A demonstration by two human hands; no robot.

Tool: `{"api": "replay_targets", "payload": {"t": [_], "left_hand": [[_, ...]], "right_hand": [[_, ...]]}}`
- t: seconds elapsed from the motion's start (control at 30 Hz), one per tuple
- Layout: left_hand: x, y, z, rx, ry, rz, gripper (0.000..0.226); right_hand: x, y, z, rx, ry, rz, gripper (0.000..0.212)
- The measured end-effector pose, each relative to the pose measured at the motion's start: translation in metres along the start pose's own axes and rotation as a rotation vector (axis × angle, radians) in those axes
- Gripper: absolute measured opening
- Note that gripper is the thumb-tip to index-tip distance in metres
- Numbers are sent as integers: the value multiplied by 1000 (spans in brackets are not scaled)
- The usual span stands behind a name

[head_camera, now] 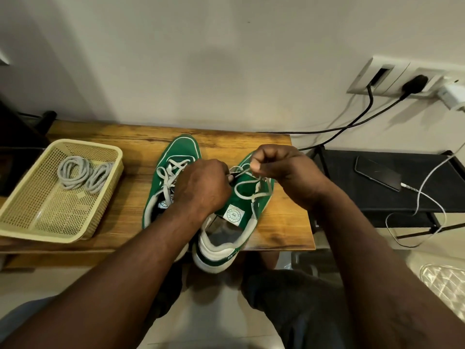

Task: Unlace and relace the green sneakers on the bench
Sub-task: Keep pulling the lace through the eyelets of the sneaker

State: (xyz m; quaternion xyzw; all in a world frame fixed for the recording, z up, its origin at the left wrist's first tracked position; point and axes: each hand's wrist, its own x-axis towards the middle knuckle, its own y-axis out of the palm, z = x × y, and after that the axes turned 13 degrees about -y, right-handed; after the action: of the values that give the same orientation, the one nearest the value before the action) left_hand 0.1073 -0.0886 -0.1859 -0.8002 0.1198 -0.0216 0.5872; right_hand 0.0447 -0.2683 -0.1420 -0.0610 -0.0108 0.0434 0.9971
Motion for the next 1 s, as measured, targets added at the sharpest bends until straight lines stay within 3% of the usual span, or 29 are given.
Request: {"api": "replay_targets", "payload": {"t": [0.1,0.2,0.27,0.5,0.63,0.8,1.0], "left_hand": [[-2,2,-3,34,12,1,19],[1,3,0,-2,-37,35,19],[3,4,3,-41,-44,38,18],[6,3,4,-108,-50,70,25],[6,1,5,-137,-68,75,20],[4,1,4,-138,-73,66,9],[1,6,2,-17,-77,5,18]], "right_hand": [[-3,-10,-7,-173,155,19,21],[1,-12,-20,-700,310,18,16],[3,-6,-23,-928,369,7,15],[21,34,-15,-835,27,-246,22],[22,42,-26,-1010,243,-104,41],[22,43,-34,-1047,257,-57,16],[26,41,-32,-925,284,57,18]]}}
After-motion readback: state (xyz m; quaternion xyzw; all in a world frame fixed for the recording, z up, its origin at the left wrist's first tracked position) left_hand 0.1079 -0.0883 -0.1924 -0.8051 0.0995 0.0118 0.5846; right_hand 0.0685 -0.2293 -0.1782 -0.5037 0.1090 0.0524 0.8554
